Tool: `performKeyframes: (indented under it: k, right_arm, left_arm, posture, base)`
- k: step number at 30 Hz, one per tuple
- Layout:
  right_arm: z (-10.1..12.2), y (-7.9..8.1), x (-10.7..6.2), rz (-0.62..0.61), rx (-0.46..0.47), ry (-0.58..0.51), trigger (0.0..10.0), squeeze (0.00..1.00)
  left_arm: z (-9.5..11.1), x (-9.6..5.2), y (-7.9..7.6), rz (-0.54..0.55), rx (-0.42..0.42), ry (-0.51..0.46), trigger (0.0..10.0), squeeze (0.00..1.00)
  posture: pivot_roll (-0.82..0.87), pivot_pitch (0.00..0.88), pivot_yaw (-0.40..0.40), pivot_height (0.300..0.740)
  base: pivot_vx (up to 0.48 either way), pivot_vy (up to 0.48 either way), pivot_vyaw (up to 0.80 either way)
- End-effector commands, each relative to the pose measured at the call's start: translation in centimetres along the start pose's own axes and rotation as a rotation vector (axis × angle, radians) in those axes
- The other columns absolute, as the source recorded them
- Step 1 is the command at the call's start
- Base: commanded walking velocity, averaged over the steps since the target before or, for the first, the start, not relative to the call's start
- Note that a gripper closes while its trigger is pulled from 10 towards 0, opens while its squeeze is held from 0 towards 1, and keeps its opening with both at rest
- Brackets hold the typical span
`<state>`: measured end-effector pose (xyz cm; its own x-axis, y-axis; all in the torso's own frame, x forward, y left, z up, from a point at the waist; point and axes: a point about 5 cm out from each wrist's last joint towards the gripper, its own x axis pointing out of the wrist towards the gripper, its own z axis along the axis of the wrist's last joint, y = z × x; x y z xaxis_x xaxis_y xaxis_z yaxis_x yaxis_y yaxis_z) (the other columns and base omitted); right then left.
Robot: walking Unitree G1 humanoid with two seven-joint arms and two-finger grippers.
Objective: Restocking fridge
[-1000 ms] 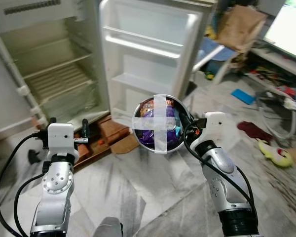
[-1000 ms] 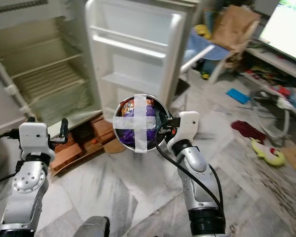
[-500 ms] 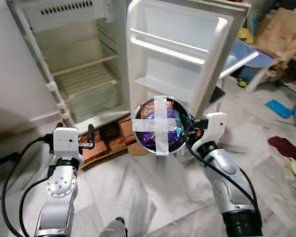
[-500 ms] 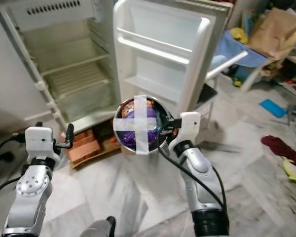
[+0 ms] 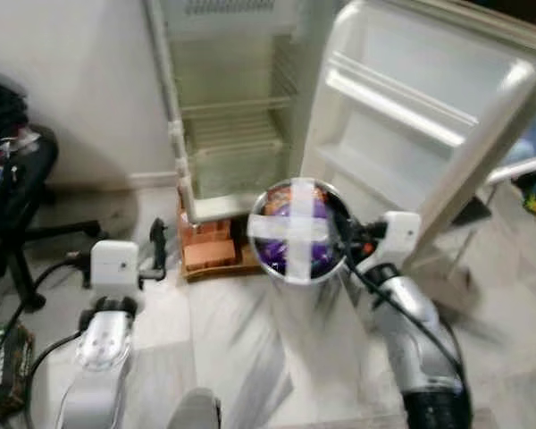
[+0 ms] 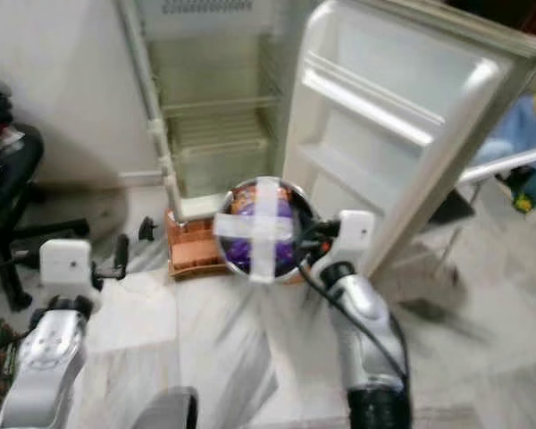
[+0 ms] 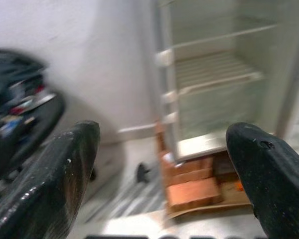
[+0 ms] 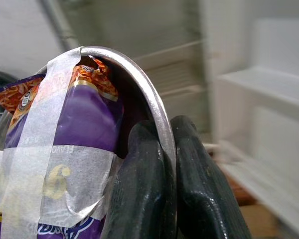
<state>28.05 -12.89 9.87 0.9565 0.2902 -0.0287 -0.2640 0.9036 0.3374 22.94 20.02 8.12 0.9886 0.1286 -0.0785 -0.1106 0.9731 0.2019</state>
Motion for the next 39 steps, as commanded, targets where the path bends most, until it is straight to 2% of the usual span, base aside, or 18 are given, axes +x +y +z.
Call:
performKeyframes:
  k: [1, 7, 13, 15, 23, 31, 39]
  right_arm:
    - [1.3, -0.1, 0.1, 0.015, -0.022, -0.043, 10.0, 0.00]
    - [1.7, -0.3, 0.5, 0.010, -0.011, -0.052, 10.0, 0.00]
    - [1.3, -0.8, 0.4, -0.050, 0.004, -0.033, 10.0, 0.00]
    - [0.9, -1.2, 0.3, -0.083, -0.039, -0.011, 10.0, 0.00]
    - [-0.2, -2.6, 0.0, -0.174, -0.070, 0.061, 10.0, 0.00]
    - [-0.5, -2.5, 0.0, -0.183, -0.072, 0.070, 10.0, 0.00]
    - [-0.7, -2.7, 0.3, -0.174, -0.105, 0.088, 10.0, 0.00]
  left_arm:
    - [0.4, 0.1, -0.3, -0.007, -0.016, -0.014, 10.0, 0.00]
    - [0.7, 0.1, -0.5, -0.029, -0.018, -0.035, 10.0, 0.00]
    - [0.6, 0.0, -0.5, -0.039, -0.023, -0.030, 10.0, 0.00]
    - [0.6, 0.0, -0.6, -0.046, -0.029, -0.031, 10.0, 0.00]
    - [0.9, 0.2, -0.6, -0.055, -0.037, -0.043, 10.0, 0.00]
    - [0.9, 0.2, -0.6, -0.063, -0.039, -0.047, 10.0, 0.00]
    - [1.1, 0.5, -0.8, -0.064, -0.053, -0.050, 10.0, 0.00]
  posture:
    - [0.07, 0.023, -0.084, 0.740]
    - [0.07, 0.021, -0.086, 0.740]
    - [0.07, 0.024, -0.083, 0.740]
    - [0.07, 0.024, -0.083, 0.740]
    - [0.07, 0.026, -0.078, 0.740]
    - [0.08, 0.026, -0.078, 0.740]
    - [0.08, 0.023, -0.080, 0.740]
  base:
    - [0.000, 0.000, 0.79]
    - [0.052, 0.000, 0.78]
    - [0.455, 0.000, 0.00]
    - [0.454, 0.000, 0.00]
    - [0.450, 0.000, 0.00]
    - [0.433, 0.000, 0.00]
    - [0.368, 0.308, 0.00]
